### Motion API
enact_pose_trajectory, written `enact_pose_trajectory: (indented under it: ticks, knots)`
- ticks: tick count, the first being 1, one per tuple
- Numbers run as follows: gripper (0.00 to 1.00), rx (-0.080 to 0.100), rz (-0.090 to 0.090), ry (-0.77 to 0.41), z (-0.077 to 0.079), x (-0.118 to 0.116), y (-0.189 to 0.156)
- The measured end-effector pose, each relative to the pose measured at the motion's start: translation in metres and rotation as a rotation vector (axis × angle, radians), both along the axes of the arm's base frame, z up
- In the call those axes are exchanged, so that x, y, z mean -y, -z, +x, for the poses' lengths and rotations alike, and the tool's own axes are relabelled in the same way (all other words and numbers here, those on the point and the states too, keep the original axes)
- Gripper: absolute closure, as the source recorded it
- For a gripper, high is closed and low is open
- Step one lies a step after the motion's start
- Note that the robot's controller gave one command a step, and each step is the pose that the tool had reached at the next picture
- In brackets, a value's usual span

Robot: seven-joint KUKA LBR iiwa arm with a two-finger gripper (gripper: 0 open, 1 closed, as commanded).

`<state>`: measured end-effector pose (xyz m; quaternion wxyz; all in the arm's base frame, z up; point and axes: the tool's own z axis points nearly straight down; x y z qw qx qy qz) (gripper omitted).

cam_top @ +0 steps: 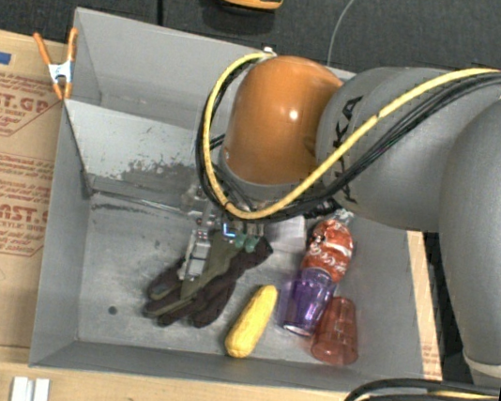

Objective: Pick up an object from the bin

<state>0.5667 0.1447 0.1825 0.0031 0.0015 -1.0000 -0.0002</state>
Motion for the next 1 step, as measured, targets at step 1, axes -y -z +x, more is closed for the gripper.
enact_pose_trajectory:
  ticks: [1]
  knots:
    - [0.0,0.008,0.001,0.002,0.0019,0.0009,-0.0049]
